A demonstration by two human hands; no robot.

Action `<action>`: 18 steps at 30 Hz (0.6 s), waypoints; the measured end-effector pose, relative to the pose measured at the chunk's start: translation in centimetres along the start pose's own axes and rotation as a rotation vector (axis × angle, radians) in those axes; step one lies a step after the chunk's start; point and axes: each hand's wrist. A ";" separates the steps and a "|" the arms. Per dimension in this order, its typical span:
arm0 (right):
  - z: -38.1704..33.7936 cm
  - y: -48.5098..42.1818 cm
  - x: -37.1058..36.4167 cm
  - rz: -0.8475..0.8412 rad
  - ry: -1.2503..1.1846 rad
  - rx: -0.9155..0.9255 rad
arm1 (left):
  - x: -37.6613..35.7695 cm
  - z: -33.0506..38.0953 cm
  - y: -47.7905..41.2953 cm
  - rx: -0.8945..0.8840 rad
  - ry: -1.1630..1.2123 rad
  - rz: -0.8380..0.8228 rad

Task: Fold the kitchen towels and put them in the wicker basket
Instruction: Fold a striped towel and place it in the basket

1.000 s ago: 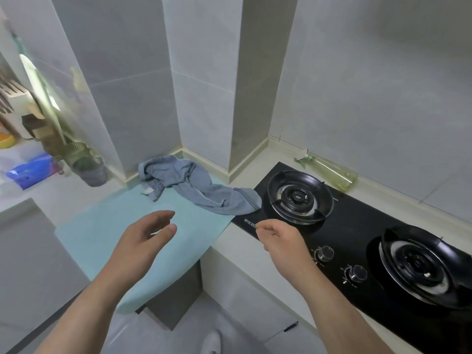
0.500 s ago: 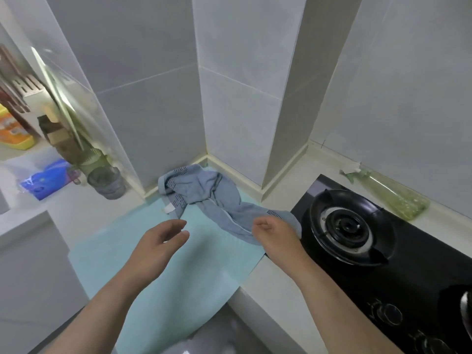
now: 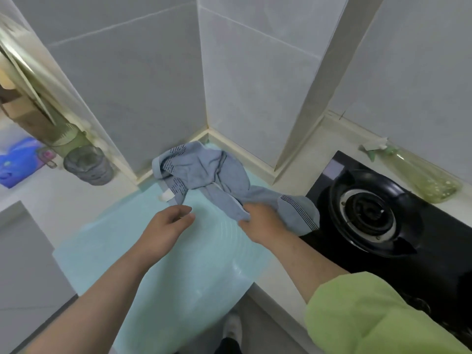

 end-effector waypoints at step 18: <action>-13.1 -0.7 0.4 0.335 -0.615 -0.139 | 6.4 -1.5 -6.7 0.057 0.085 -0.333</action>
Point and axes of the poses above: each hand's wrist, its own y-axis away from the middle knuckle, its own x-axis out of the back of the hand, z = x × y, and after that the axes turned 11 degrees about x, right-handed
